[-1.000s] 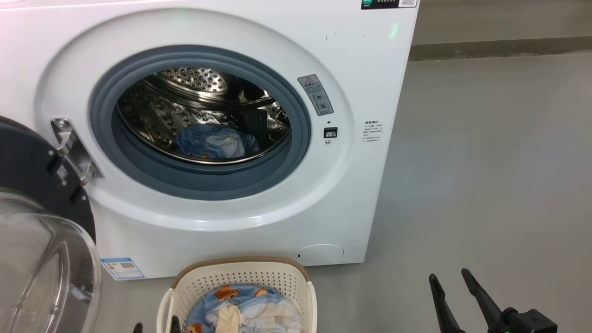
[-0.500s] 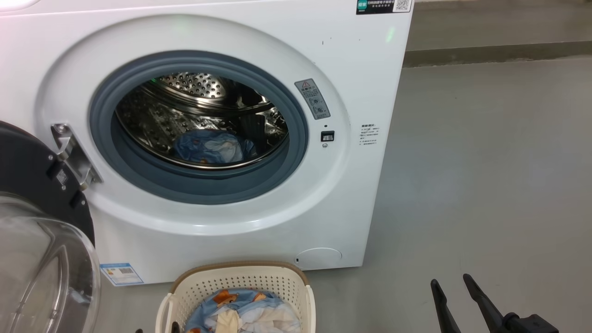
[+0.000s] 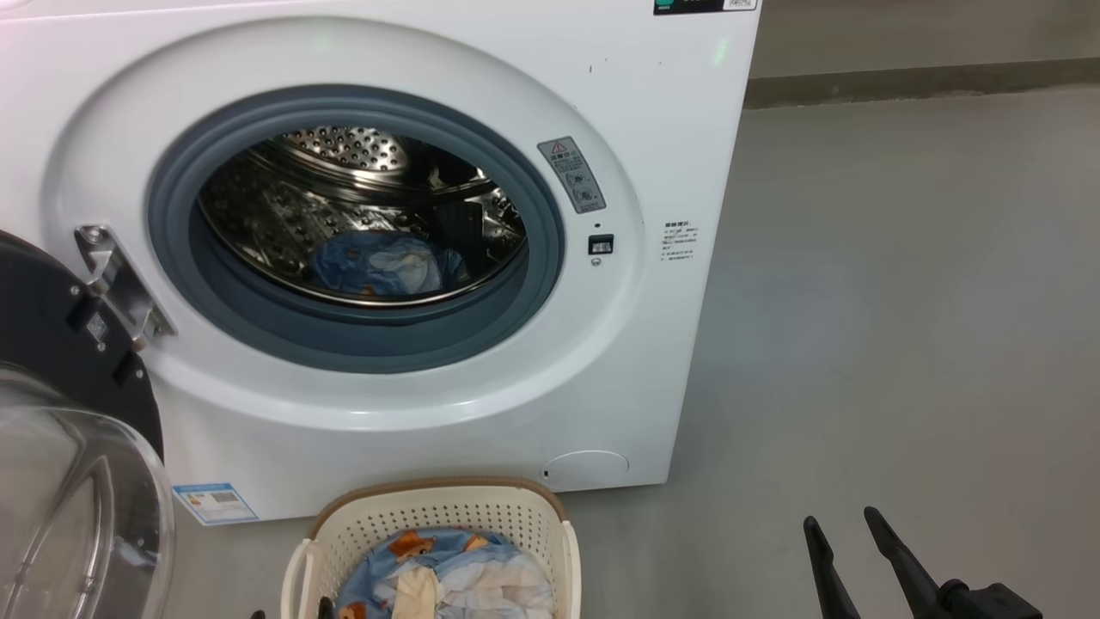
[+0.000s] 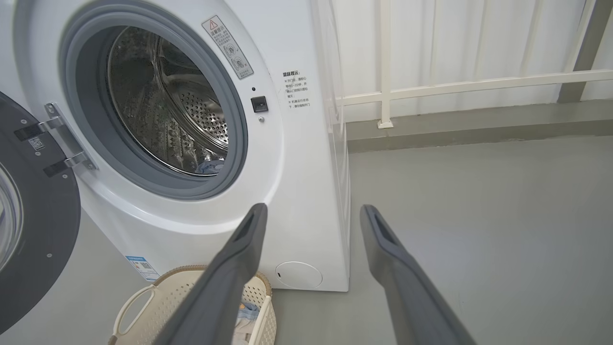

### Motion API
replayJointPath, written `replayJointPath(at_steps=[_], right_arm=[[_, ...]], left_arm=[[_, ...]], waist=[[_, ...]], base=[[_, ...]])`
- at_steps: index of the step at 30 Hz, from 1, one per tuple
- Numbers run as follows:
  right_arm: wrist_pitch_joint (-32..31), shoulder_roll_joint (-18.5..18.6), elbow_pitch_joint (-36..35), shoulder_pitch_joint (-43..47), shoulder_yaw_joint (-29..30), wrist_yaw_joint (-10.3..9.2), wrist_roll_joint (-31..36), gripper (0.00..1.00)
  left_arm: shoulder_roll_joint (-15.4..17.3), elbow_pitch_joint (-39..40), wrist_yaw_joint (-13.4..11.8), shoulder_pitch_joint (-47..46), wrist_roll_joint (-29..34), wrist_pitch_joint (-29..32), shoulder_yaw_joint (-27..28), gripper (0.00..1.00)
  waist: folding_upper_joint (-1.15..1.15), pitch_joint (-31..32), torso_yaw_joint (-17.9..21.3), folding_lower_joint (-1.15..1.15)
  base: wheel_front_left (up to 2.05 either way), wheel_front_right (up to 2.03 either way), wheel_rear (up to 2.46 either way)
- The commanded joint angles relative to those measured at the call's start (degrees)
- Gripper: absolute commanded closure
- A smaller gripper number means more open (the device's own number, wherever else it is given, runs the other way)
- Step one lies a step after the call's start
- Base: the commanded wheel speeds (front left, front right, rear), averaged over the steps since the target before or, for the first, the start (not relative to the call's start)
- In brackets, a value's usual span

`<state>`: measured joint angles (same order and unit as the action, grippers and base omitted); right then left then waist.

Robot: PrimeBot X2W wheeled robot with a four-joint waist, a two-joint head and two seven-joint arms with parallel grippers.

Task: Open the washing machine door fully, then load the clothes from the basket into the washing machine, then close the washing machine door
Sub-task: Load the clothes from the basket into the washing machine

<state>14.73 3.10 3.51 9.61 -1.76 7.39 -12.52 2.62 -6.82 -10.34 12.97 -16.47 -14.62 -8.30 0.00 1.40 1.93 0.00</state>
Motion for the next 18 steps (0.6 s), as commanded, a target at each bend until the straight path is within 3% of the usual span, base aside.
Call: replayJointPath(at_steps=[1, 8, 18], right_arm=[[0.27, 0.28, -1.6, -1.13, -1.34, 0.1, 0.8, 0.0], [0.27, 0.12, -1.8, -1.77, -1.73, 0.1, 0.88, 0.0], [0.27, -0.15, -2.67, -5.68, -2.04, 0.1, 0.98, 0.0]], left_arm=[[0.26, 1.47, -0.37, -1.07, -0.17, -0.38, 1.77, 0.0], [0.26, -0.05, 0.55, -2.55, -1.14, -0.38, 0.8, 0.0], [1.22, -5.68, 5.64, -10.23, -1.38, -0.07, -0.77, 0.0]], waist=[[0.0, -0.34, 0.16, 0.0], [0.0, -2.96, 1.29, 0.0], [0.0, -12.0, 4.41, 0.0]], base=[[0.0, 0.0, 0.0], [0.0, 0.0, 0.0], [0.0, 0.0, 0.0]])
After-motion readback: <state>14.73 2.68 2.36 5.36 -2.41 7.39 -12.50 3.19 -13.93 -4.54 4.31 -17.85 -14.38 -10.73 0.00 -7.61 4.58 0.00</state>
